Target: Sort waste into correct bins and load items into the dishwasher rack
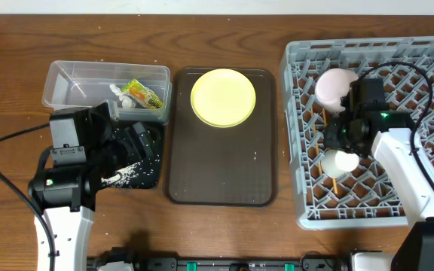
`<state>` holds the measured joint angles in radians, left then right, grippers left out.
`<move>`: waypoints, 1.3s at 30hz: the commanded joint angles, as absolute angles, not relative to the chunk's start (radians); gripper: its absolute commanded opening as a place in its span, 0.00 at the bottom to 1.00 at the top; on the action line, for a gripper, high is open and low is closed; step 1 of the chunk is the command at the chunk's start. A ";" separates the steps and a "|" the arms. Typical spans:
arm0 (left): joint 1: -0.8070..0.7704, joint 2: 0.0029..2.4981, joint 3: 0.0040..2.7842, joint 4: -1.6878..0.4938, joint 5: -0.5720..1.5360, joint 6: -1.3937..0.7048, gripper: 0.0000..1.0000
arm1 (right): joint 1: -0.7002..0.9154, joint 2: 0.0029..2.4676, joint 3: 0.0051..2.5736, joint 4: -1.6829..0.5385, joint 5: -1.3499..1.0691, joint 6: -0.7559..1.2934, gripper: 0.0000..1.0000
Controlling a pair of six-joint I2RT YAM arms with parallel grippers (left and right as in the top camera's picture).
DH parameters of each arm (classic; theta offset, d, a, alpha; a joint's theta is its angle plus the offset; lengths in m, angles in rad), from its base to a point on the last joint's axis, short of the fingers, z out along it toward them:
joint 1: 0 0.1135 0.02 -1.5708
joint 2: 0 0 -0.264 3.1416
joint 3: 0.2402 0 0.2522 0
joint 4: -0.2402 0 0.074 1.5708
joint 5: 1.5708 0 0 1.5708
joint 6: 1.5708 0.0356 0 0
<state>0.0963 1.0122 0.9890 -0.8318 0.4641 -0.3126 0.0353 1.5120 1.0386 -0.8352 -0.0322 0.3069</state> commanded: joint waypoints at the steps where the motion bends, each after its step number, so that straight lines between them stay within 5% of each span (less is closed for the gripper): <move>1: 0.101 1.012 0.993 -0.832 0.459 -0.300 0.90 | 0.025 1.522 1.024 -0.857 0.086 0.317 0.10; 18: 0.101 1.012 0.993 -0.832 0.459 -0.300 0.90 | 0.026 1.400 1.168 -1.033 0.005 0.263 0.25; 22: 0.101 1.012 0.993 -0.832 0.459 -0.300 0.90 | 0.025 1.373 1.239 -1.143 0.057 0.253 0.36; 28: 0.101 1.012 0.993 -0.832 0.459 -0.300 0.90 | -0.004 1.352 1.250 -1.284 0.063 0.254 0.68; 39: 0.101 1.012 0.993 -0.832 0.459 -0.300 0.90 | -0.032 1.353 1.055 -1.152 0.048 0.259 0.71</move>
